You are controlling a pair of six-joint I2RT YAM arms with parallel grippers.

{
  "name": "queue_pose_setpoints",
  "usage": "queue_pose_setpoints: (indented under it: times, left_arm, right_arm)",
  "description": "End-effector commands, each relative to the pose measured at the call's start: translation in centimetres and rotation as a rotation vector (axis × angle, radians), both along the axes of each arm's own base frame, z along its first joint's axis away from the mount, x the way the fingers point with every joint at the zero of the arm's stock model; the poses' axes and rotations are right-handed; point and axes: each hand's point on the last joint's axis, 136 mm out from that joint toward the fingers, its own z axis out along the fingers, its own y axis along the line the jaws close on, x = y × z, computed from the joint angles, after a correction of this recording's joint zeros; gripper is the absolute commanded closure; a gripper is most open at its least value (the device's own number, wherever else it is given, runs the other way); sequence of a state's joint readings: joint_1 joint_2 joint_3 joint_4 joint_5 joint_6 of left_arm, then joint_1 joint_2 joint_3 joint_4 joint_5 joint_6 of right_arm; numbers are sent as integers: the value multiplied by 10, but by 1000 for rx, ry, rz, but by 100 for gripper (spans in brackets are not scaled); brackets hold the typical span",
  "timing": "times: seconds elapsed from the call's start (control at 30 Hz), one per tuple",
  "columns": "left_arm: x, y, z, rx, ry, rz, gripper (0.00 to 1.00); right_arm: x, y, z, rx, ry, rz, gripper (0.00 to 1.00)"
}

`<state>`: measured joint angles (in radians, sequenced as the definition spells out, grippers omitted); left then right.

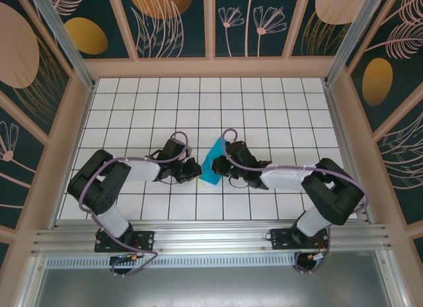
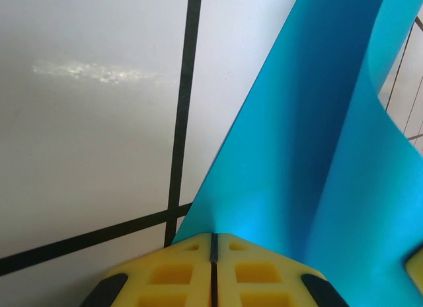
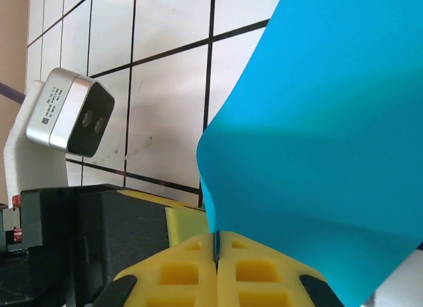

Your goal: Fold a paper plane with a square sheet of paper (pick it up from the middle)

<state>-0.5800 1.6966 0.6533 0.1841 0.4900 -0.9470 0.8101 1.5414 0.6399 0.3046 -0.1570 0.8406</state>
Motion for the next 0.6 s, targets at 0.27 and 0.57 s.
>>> queue_pose_setpoints:
  times: [0.27,0.57]
  left_arm:
    - [-10,16,-30,115,58,8,89]
    - [-8,14,-27,110,47,0,88]
  right_arm:
    - [-7,-5,-1,60,-7,99,98]
    - [-9,4,5,100,-31,181,98]
